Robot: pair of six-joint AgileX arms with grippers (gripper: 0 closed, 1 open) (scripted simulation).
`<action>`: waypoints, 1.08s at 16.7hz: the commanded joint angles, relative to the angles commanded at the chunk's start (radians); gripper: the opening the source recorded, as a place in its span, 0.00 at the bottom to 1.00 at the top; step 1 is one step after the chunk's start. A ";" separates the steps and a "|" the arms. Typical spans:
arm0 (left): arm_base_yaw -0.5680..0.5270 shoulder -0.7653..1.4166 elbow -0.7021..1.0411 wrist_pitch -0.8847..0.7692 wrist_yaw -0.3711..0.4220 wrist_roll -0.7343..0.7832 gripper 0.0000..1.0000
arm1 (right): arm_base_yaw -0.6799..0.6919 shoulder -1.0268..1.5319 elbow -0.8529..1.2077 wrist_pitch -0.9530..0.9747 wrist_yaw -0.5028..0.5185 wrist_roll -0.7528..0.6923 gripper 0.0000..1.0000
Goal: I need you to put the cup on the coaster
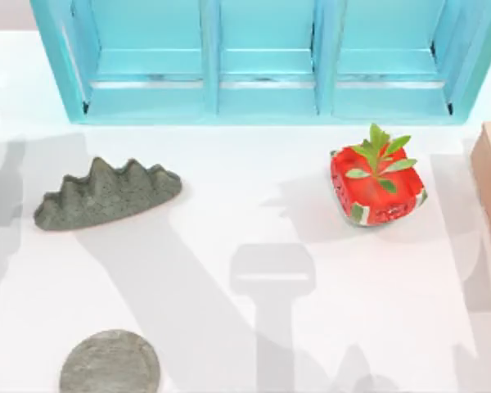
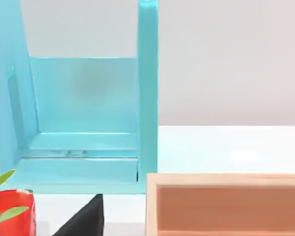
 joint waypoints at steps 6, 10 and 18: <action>0.000 0.000 0.000 0.000 0.000 0.000 0.00 | 0.000 0.000 0.000 0.000 0.000 0.000 1.00; -0.008 -0.009 0.004 0.003 -0.003 -0.009 0.00 | 0.000 0.000 0.000 0.000 0.000 0.000 1.00; -0.237 -0.206 0.019 0.061 -0.106 -0.467 0.00 | 0.000 0.000 0.000 0.000 0.000 0.000 1.00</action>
